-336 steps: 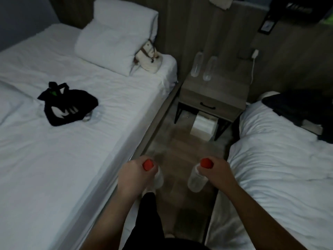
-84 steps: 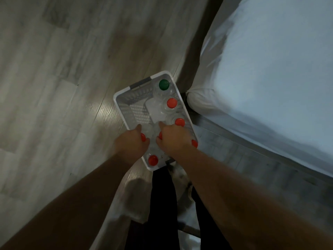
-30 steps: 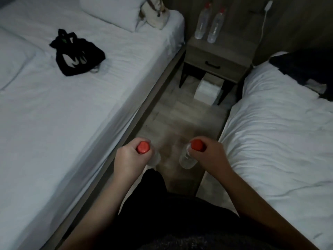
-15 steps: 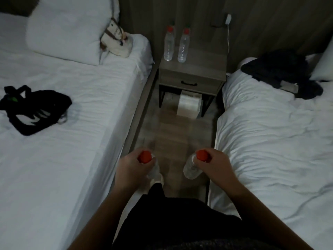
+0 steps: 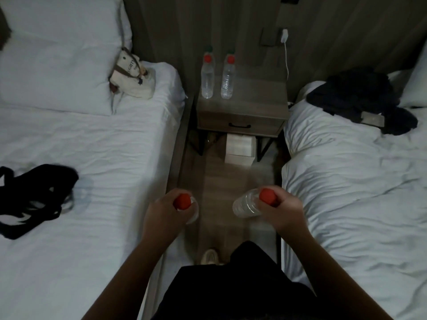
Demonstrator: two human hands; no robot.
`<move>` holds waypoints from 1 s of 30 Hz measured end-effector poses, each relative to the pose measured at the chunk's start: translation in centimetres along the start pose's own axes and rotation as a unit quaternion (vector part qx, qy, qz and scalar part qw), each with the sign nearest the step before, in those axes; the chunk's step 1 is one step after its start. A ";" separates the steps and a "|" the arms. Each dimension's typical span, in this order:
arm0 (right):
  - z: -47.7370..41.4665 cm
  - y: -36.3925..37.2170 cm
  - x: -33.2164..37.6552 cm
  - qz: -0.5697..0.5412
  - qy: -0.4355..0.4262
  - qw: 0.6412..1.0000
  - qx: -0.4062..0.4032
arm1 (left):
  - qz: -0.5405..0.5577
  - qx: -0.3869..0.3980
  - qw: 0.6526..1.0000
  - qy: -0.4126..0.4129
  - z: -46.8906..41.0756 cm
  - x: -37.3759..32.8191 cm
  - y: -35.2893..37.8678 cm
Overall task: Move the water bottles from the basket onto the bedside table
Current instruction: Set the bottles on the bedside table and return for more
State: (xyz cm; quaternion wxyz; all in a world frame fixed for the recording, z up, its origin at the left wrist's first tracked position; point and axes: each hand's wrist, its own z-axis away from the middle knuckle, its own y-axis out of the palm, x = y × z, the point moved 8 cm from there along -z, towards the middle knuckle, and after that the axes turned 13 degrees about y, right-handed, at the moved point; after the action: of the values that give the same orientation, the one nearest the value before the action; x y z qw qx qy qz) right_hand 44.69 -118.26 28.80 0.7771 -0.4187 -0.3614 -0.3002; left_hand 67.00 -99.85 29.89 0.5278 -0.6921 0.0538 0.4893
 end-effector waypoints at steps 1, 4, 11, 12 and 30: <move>-0.9 0.3 0.4 0.002 -0.002 1.000 0.006 | 0.003 -0.002 1.000 -0.003 -0.8 0.2 0.1; -3.6 1.2 1.3 0.058 -0.017 0.998 0.022 | 0.001 -0.012 1.000 -0.013 -3.0 0.5 0.5; -12.5 2.1 2.7 0.091 0.006 0.994 0.056 | 0.004 -0.019 0.999 -0.034 -9.8 -0.3 2.5; -13.9 2.0 3.5 0.091 0.001 0.994 0.062 | 0.002 -0.018 0.999 -0.038 -11.1 -0.6 2.8; -33.7 0.1 14.4 0.119 -0.040 0.983 0.132 | 0.026 -0.100 0.992 -0.070 -30.9 -7.6 5.2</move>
State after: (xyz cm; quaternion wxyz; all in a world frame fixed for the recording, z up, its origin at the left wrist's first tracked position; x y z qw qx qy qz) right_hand 63.27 -149.87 27.39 0.8406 -0.3644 -0.3762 -0.1380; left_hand 79.18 -129.69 30.84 0.4452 -0.7039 -0.0142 0.5533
